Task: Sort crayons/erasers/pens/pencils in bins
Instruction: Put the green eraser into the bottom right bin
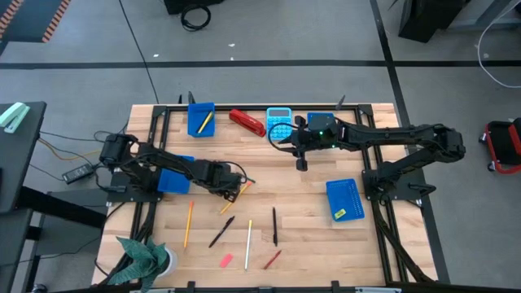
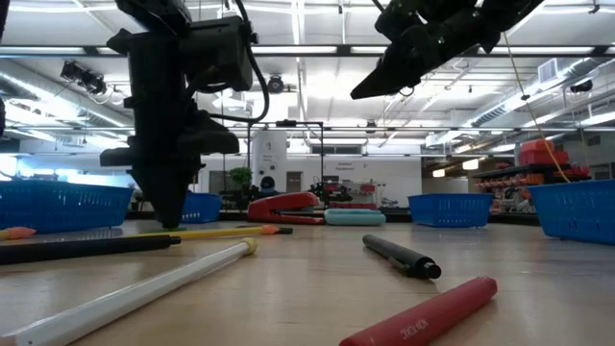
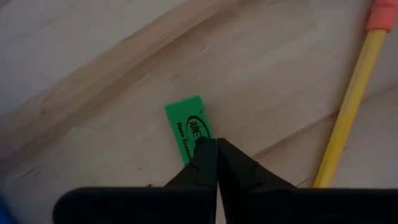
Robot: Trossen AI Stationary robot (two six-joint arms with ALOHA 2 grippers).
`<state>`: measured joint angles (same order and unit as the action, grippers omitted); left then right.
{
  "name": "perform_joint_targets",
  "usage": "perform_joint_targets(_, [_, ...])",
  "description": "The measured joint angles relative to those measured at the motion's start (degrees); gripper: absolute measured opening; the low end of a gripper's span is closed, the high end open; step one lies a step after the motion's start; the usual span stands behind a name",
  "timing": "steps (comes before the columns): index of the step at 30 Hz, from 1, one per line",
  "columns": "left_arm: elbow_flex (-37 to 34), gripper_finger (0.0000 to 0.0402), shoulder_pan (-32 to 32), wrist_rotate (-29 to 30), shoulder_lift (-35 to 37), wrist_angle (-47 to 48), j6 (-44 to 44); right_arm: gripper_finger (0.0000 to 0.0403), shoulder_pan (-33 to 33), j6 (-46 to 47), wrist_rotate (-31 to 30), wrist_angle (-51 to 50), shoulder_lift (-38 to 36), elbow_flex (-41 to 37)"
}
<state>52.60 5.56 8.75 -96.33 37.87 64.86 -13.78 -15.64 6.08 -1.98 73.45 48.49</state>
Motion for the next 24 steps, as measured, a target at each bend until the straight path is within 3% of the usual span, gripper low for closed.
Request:
perform_joint_targets(4, [0.0,0.0023,0.0,-0.1,0.5,1.1,-0.1,0.0104,0.0,-0.4,-0.1,0.1,0.0,0.0])
perform_joint_targets(12, [0.0,0.0009,0.0,-0.5,3.5,6.5,-0.1,0.0104,0.0,-0.6,-0.1,0.3,0.0,0.0])
perform_joint_targets(24, [0.1,0.0059,0.5,-0.5,4.2,2.6,2.4,0.0104,0.0,-0.5,-0.1,0.0,0.0,0.0])
